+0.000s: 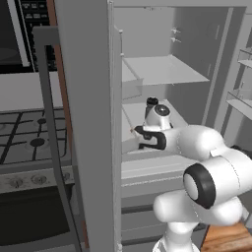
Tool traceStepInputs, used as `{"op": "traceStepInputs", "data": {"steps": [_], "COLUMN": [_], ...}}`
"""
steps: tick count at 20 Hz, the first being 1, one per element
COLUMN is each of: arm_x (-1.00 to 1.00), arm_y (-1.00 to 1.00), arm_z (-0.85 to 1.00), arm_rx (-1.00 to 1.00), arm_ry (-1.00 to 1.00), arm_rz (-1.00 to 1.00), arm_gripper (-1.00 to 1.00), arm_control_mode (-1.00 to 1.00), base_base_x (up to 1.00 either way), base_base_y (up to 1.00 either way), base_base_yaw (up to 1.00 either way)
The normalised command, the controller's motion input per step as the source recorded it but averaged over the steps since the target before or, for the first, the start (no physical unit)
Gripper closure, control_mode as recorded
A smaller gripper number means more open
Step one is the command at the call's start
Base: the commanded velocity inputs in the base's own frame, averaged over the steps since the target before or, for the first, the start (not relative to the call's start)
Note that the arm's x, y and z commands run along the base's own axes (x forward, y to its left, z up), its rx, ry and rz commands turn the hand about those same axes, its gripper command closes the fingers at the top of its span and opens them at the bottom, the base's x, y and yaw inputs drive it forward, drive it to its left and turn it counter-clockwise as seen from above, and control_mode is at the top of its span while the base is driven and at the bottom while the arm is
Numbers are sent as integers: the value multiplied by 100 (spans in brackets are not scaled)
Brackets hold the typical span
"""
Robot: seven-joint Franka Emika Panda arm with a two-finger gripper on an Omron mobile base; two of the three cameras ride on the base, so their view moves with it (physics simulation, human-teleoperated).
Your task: Move the water bottle and hotdog bun from the top shelf to the second highest shelf to make space. Then, place the pitcher from the counter on the cleared top shelf.
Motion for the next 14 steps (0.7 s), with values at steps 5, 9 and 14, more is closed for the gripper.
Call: {"op": "traceStepInputs", "data": {"steps": [5, 9, 14], "arm_x": [38, 37, 34], "arm_y": [0, 0, 0], "arm_z": [-8, -10, -12], "arm_rx": [0, 0, 0], "arm_ry": [0, 0, 0], "arm_rz": [0, 0, 0], "arm_gripper": [100, 100, 100], "arm_control_mode": [-100, -100, -100], "base_base_x": [0, 0, 0], "base_base_y": [0, 0, 0], "base_base_yaw": [0, 0, 0]}}
